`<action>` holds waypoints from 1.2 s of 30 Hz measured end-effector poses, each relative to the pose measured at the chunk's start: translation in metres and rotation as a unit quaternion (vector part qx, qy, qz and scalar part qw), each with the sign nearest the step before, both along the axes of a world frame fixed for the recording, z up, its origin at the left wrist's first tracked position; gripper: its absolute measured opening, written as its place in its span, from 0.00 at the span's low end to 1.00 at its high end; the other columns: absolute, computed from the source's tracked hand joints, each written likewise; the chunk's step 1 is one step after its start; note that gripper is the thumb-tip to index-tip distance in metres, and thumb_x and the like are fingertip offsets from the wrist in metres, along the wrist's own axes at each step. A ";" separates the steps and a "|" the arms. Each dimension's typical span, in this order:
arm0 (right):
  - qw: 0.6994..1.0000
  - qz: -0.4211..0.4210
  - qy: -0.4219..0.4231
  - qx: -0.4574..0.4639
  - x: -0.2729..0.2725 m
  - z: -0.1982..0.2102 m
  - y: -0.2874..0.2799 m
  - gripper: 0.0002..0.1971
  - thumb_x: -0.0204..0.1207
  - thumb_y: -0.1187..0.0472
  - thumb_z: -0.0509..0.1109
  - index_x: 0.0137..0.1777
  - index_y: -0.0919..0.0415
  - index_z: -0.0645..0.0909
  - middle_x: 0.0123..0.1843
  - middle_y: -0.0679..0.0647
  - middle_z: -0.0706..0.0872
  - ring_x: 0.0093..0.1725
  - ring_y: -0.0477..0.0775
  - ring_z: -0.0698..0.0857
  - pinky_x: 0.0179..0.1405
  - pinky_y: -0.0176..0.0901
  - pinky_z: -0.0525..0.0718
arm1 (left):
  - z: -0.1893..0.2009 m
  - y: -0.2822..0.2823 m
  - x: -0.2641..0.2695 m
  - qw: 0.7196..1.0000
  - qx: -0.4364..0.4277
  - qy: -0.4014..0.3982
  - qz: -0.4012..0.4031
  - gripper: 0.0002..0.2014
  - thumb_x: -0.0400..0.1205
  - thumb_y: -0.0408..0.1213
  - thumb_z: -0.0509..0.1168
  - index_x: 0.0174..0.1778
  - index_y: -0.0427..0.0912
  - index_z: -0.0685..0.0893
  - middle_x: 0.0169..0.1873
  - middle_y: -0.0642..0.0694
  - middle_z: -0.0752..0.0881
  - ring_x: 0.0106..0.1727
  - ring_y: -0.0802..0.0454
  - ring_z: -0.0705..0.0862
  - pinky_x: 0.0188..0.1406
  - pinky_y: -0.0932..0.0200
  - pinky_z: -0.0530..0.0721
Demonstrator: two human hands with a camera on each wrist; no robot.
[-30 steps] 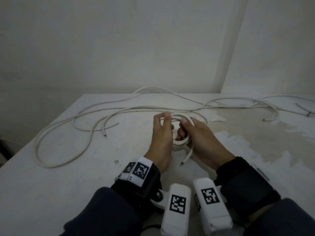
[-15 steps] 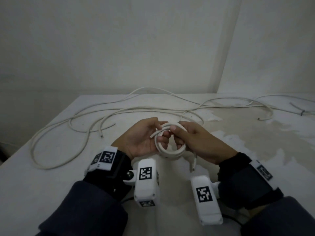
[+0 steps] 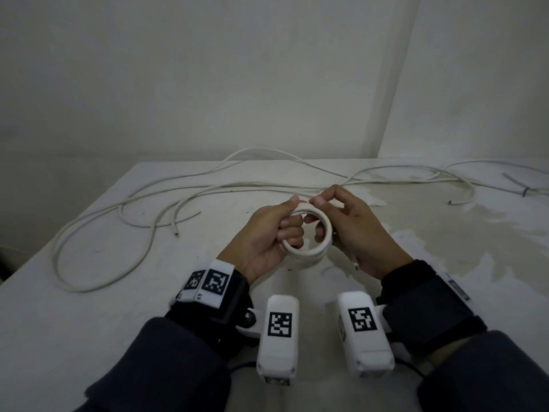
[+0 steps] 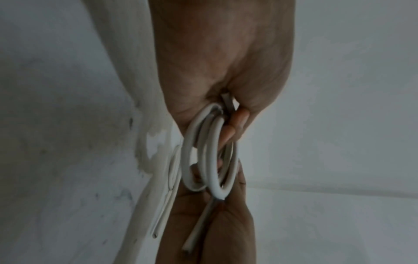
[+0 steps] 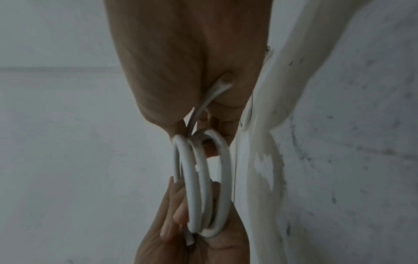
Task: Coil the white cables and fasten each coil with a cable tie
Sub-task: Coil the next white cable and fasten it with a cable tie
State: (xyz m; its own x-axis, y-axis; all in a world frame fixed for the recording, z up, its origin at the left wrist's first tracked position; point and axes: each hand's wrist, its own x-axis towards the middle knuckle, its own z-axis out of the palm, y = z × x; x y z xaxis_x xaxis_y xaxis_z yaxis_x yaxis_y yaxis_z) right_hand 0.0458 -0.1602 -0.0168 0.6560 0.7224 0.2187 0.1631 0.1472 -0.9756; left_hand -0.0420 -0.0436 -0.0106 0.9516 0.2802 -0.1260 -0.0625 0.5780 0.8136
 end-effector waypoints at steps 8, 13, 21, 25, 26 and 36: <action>0.996 0.011 0.075 0.049 0.000 -0.002 0.004 0.03 0.81 0.65 0.67 0.46 0.63 0.80 0.47 0.58 0.87 0.45 0.53 0.90 0.39 0.41 0.86 | -0.001 -0.004 0.003 0.992 -0.094 -0.037 0.081 0.14 0.89 0.37 0.51 0.36 0.41 0.69 0.16 0.52 0.68 0.14 0.63 0.65 0.14 0.71 0.68; 0.995 -0.054 -0.021 0.082 0.003 -0.003 -0.001 0.05 0.75 0.75 0.71 0.46 0.66 0.84 0.42 0.60 0.89 0.39 0.53 0.91 0.39 0.40 0.88 | -0.005 -0.005 -0.001 0.993 -0.092 -0.074 0.012 0.13 0.88 0.36 0.51 0.41 0.37 0.75 0.22 0.50 0.72 0.19 0.61 0.71 0.21 0.69 0.75; 0.994 -0.048 -0.045 0.085 0.005 -0.003 -0.005 0.07 0.72 0.74 0.74 0.46 0.64 0.88 0.43 0.56 0.92 0.43 0.55 0.92 0.41 0.42 0.89 | -0.005 0.008 -0.007 0.992 -0.085 -0.069 -0.058 0.12 0.78 0.28 0.56 0.55 0.33 0.79 0.33 0.44 0.83 0.25 0.58 0.80 0.29 0.65 0.83; 0.995 -0.035 -0.068 0.060 0.004 -0.004 -0.004 0.07 0.71 0.74 0.75 0.47 0.66 0.88 0.43 0.61 0.92 0.41 0.55 0.91 0.41 0.39 0.88 | 0.000 0.005 -0.006 0.995 -0.079 0.003 -0.062 0.06 0.77 0.33 0.50 0.43 0.40 0.72 0.20 0.51 0.69 0.14 0.60 0.63 0.18 0.67 0.69; 0.995 -0.037 -0.074 0.060 0.003 -0.004 -0.004 0.08 0.70 0.74 0.76 0.47 0.65 0.89 0.42 0.61 0.92 0.39 0.53 0.91 0.40 0.37 0.87 | 0.001 0.004 -0.005 0.996 -0.068 0.014 -0.059 0.07 0.79 0.36 0.50 0.40 0.40 0.72 0.18 0.52 0.66 0.13 0.60 0.61 0.17 0.67 0.66; 0.993 -0.073 -0.063 0.070 0.003 -0.003 -0.004 0.07 0.63 0.70 0.82 0.41 0.66 0.90 0.37 0.61 0.92 0.36 0.50 0.90 0.37 0.39 0.87 | -0.003 -0.002 -0.002 0.996 -0.064 0.020 -0.056 0.15 0.88 0.41 0.52 0.38 0.40 0.74 0.15 0.54 0.67 0.12 0.61 0.64 0.15 0.71 0.68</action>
